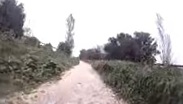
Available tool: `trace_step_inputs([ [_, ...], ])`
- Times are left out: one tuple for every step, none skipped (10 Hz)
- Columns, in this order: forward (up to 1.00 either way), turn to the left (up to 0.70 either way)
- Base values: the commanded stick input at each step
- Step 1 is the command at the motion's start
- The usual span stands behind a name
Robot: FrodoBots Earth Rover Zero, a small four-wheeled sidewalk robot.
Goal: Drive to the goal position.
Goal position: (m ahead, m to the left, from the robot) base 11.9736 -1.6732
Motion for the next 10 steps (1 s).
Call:
trace_step_inputs([
  [0.70,0.00],
  [0.70,0.00],
  [0.70,0.00],
  [0.70,0.00],
  [0.70,0.00],
  [0.70,0.00],
  [0.70,0.00],
  [0.70,0.00],
  [0.70,0.00],
  [0.70,0.00],
])
